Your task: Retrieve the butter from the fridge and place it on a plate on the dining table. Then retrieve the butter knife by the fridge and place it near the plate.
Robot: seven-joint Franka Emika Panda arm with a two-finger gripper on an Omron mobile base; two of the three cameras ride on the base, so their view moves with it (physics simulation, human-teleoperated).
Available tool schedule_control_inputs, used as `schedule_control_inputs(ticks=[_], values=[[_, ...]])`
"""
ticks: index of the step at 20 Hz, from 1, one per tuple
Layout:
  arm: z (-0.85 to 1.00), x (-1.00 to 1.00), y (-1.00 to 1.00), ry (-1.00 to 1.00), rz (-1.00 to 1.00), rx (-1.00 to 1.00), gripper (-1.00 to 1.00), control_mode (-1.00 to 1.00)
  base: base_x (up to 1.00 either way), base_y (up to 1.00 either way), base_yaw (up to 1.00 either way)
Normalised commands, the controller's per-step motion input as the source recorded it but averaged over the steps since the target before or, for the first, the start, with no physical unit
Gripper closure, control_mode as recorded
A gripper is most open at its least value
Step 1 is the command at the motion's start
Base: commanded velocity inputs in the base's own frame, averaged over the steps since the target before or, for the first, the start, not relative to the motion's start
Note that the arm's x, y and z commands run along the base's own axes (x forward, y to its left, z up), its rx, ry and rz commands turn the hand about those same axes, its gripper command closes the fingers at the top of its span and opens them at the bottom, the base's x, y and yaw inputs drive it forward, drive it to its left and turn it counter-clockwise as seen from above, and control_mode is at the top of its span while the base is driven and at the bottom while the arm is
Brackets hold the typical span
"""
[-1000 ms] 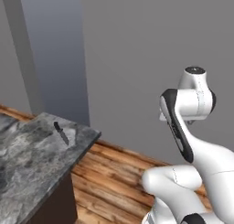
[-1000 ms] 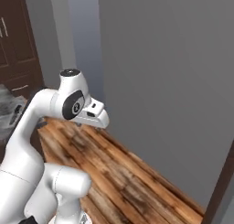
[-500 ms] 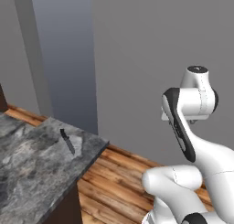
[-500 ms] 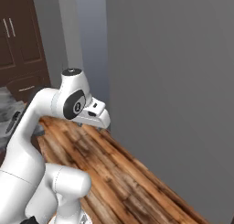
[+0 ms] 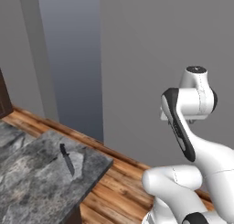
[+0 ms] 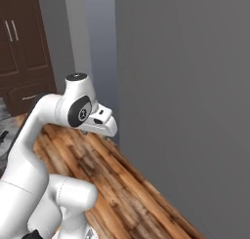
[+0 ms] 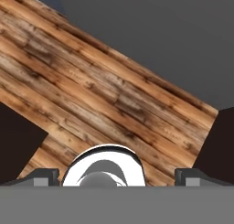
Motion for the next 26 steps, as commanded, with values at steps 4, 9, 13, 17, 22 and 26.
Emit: schedule_control_inputs(ticks=[4,9,13,17,22,26], values=[[0.0,0.0,0.0,0.0,0.0,0.0,-1.0,1.0,0.0,0.23,0.04],[0.0,0.0,0.0,0.0,0.0,0.0,-1.0,-1.0,0.0,0.01,0.01],[0.06,-0.23,0.19,-0.04,0.01,0.0,-1.0,-1.0,0.0,0.0,0.0],[0.15,-0.29,0.72,-0.08,0.02,0.0,-1.0,-1.0,0.0,0.0,0.0],[0.21,-0.15,0.9,-0.03,0.0,0.0,-1.0,-1.0,0.0,0.0,0.0],[0.77,-0.02,0.78,0.09,-0.04,0.07,-1.0,-1.0,0.0,0.0,0.0]])
